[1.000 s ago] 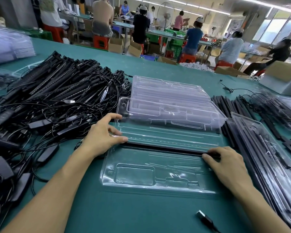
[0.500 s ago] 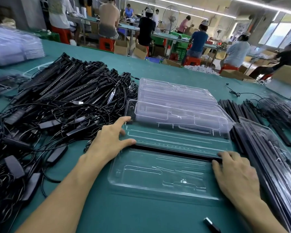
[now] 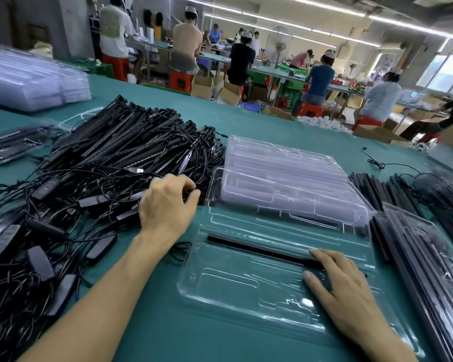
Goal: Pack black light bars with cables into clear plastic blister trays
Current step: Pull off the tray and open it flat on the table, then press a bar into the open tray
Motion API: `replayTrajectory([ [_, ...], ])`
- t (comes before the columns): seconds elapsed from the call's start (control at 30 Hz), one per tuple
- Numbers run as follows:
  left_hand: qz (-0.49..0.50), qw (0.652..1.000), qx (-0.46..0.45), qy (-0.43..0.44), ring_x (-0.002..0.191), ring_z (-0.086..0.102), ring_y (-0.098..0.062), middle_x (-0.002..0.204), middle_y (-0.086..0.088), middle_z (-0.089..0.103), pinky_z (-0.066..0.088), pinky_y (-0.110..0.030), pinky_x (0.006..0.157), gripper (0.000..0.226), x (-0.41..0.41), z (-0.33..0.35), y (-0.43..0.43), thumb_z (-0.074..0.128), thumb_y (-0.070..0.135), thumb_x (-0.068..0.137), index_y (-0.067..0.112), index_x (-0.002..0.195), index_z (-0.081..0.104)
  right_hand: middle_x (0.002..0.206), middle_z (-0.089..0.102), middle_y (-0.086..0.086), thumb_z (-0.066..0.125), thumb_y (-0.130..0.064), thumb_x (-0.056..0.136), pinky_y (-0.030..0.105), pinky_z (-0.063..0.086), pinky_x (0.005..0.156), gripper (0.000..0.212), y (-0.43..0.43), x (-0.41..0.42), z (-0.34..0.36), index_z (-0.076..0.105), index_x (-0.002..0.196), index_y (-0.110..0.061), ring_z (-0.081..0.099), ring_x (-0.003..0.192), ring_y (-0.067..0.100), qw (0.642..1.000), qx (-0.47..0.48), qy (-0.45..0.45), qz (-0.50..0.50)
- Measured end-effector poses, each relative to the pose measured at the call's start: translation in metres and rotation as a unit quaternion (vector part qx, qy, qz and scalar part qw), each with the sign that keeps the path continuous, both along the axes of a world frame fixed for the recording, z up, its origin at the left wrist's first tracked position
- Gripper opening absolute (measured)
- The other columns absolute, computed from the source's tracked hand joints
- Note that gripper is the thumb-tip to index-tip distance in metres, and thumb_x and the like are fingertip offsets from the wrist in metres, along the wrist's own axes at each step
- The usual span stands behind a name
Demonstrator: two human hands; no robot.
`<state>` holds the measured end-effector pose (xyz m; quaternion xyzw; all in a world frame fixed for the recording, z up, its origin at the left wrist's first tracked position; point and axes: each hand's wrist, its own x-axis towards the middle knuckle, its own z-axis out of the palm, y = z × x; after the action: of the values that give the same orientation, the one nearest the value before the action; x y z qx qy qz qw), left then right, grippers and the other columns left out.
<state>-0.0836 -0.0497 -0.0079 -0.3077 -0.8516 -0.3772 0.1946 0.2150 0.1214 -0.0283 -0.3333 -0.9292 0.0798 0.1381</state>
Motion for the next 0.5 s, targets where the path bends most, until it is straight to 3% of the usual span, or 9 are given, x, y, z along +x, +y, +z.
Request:
replayTrajectory([
  [0.07,0.053,0.997,-0.056,-0.012,0.109,0.051,-0.028,0.117,-0.004,0.060,0.043,-0.043,0.088,0.018,-0.019,0.015,0.003,0.065,0.029,0.091,0.026,0.109,0.065,0.125,0.043,-0.021,0.041,-0.059,0.087,0.027,0.028,0.106,0.061,-0.001,0.000,0.000,0.048,0.140,-0.030,0.040,0.125,0.005,1.000,-0.008,-0.001,0.003],
  [0.13,0.092,0.979,-0.171,-0.062,0.118,0.048,-0.030,0.126,-0.005,0.054,0.039,-0.045,0.096,0.027,-0.039,0.028,0.000,0.062,0.032,0.092,0.026,0.118,0.059,0.127,0.042,-0.021,0.037,-0.062,0.086,0.028,0.027,0.108,0.063,-0.001,-0.001,0.000,0.049,0.139,-0.031,0.037,0.126,0.004,1.000,-0.014,-0.001,0.003],
  [0.23,0.103,0.952,-0.258,-0.129,0.117,0.049,-0.031,0.126,-0.009,0.052,0.045,-0.046,0.089,0.050,-0.045,0.025,-0.013,0.068,0.054,0.083,0.020,0.117,0.054,0.126,0.039,-0.023,0.035,-0.063,0.084,0.029,0.024,0.110,0.064,0.001,-0.002,0.000,0.048,0.140,-0.034,0.034,0.129,0.004,1.000,-0.020,-0.007,0.000],
  [0.33,0.151,0.952,-0.264,-0.015,0.109,0.050,-0.029,0.120,-0.009,0.049,0.047,-0.044,0.084,0.072,-0.033,0.009,-0.030,0.072,0.070,0.068,0.019,0.113,0.051,0.125,0.040,-0.022,0.038,-0.062,0.085,0.030,0.025,0.110,0.062,0.000,-0.003,0.000,0.048,0.139,-0.034,0.035,0.129,0.006,1.000,-0.024,-0.004,-0.002],
  [0.43,0.160,0.943,-0.286,-0.055,0.112,0.053,-0.029,0.118,-0.004,0.055,0.046,-0.046,0.086,0.069,-0.028,-0.003,-0.045,0.064,0.076,0.071,0.023,0.114,0.052,0.131,0.046,-0.014,0.045,-0.056,0.089,0.032,0.026,0.110,0.055,0.000,-0.003,-0.001,0.050,0.138,-0.031,0.037,0.129,0.010,1.000,-0.022,-0.009,-0.006],
  [0.5,0.133,0.942,-0.298,-0.075,0.108,0.056,-0.026,0.113,0.000,0.059,0.047,-0.041,0.078,0.055,-0.028,-0.007,-0.050,0.057,0.071,0.082,0.024,0.111,0.055,0.132,0.047,-0.012,0.049,-0.053,0.091,0.032,0.027,0.110,0.052,0.000,-0.002,-0.001,0.051,0.137,-0.029,0.038,0.129,0.011,1.000,-0.020,-0.009,-0.006],
])
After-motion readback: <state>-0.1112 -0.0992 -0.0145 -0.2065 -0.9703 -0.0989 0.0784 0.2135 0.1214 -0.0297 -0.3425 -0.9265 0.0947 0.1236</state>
